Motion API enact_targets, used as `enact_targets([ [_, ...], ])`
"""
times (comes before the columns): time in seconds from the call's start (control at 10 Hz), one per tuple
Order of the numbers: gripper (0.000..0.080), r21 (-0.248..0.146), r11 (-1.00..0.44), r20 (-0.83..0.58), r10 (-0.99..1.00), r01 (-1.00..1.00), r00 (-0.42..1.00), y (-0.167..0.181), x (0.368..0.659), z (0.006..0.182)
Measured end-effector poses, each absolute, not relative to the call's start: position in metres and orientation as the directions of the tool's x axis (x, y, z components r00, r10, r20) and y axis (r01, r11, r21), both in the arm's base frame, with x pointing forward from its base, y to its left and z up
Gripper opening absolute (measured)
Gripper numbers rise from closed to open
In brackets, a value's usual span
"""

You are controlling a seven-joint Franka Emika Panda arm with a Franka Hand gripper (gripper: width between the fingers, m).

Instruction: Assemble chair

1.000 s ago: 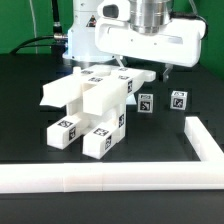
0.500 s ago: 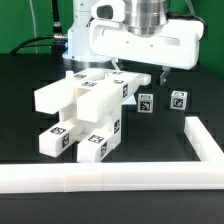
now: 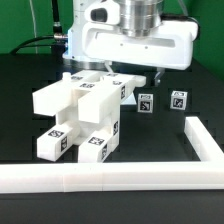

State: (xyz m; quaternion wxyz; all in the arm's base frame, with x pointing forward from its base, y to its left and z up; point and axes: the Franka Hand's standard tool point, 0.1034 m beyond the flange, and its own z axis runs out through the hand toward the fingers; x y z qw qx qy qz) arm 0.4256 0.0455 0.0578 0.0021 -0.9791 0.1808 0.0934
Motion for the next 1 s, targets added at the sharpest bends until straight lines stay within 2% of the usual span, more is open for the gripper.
enact_targets([
  [0.5,0.0649,0.017,-0.938,-0.173,-0.343,-0.345,0.923,0.034,0.445,0.067],
  [1.0,0.0649,0.037,-0.926,-0.208,-0.376,-0.376,0.903,0.035,0.440,0.062],
])
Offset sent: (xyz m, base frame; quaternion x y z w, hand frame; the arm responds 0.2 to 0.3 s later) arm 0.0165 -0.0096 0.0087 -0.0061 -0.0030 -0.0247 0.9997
